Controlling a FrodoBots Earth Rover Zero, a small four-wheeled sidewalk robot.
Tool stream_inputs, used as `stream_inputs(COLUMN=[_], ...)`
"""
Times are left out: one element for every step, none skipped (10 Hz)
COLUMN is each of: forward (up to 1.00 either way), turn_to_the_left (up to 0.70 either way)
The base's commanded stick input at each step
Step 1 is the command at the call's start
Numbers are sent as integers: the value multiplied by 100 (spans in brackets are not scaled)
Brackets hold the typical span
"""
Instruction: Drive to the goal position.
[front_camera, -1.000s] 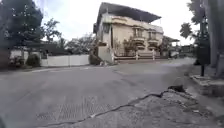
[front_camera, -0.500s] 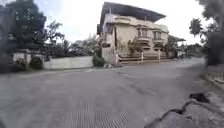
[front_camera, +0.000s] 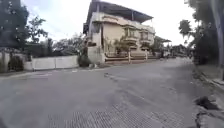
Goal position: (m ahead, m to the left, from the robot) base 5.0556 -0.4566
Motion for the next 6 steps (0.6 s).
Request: stream_inputs(forward=[100, 100, 100, 100, 100, 100], turn_to_the_left=[-40, -40, -40, -40, -40, -40])
